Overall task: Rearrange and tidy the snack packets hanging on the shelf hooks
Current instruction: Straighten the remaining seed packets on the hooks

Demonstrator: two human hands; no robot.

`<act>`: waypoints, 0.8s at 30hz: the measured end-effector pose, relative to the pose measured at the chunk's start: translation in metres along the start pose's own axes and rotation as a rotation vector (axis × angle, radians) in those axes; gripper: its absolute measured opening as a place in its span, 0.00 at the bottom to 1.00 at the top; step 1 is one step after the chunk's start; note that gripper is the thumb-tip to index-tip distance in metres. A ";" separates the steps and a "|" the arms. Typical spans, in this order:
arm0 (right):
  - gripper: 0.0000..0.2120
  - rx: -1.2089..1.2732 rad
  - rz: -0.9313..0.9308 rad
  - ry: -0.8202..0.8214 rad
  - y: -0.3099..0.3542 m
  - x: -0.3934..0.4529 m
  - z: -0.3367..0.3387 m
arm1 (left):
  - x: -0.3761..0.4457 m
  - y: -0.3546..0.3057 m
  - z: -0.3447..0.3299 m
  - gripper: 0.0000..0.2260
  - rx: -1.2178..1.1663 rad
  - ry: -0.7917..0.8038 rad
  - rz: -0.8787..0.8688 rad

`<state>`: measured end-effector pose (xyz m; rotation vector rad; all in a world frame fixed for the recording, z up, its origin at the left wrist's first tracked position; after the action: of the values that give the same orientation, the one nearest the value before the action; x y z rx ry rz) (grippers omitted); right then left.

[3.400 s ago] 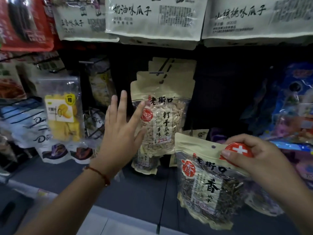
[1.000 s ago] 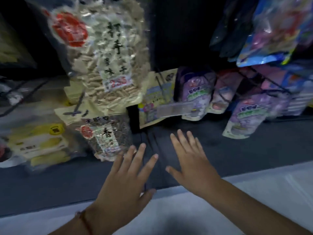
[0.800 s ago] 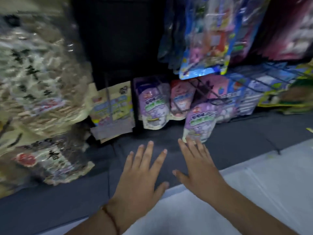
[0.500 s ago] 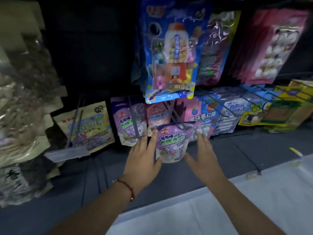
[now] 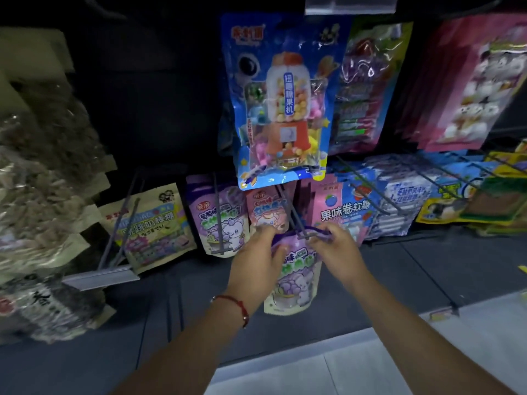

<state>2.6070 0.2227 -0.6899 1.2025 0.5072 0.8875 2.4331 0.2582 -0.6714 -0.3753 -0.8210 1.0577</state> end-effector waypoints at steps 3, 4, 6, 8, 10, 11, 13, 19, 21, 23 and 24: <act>0.02 0.109 -0.024 -0.051 0.000 -0.013 0.005 | -0.008 -0.011 0.005 0.09 -0.050 0.018 0.002; 0.01 0.157 -0.036 -0.062 0.000 -0.020 0.006 | -0.012 -0.014 0.008 0.07 -0.068 0.026 -0.005; 0.01 0.241 -0.066 -0.072 -0.003 -0.035 0.007 | -0.023 -0.017 0.016 0.07 -0.099 0.049 -0.013; 0.01 0.280 -0.104 -0.086 -0.007 -0.051 0.005 | -0.037 -0.012 0.025 0.12 -0.159 0.095 0.011; 0.02 0.276 -0.106 -0.058 -0.005 -0.067 -0.007 | -0.050 0.004 0.038 0.11 -0.243 0.130 0.106; 0.03 0.269 -0.105 -0.028 -0.002 -0.074 -0.016 | -0.055 0.015 0.043 0.09 -0.272 0.138 0.160; 0.04 0.271 -0.109 0.025 0.003 -0.086 -0.037 | -0.064 0.037 0.057 0.06 -0.286 0.125 0.264; 0.08 0.299 -0.128 0.157 0.026 -0.099 -0.089 | -0.062 0.077 0.098 0.08 -0.347 0.060 0.353; 0.09 0.334 -0.143 0.145 0.033 -0.096 -0.098 | -0.056 0.081 0.103 0.07 -0.405 0.027 0.362; 0.08 0.401 -0.172 0.085 0.035 -0.090 -0.101 | -0.046 0.083 0.100 0.05 -0.411 0.010 0.346; 0.07 0.448 -0.198 0.054 0.035 -0.087 -0.101 | -0.040 0.083 0.097 0.04 -0.415 0.002 0.338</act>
<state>2.4692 0.2142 -0.6981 1.5041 0.8857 0.6546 2.2997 0.2510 -0.6770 -0.8899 -0.9982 1.1945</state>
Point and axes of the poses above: each hand's wrist, its own x-axis towards the middle knuckle, its own z-axis out of the back of the hand, y = z × x, the point moved 8 cm from there along x, towards the middle knuckle, and after that the axes turned 12 degrees about -y, right-handed, at the moved point
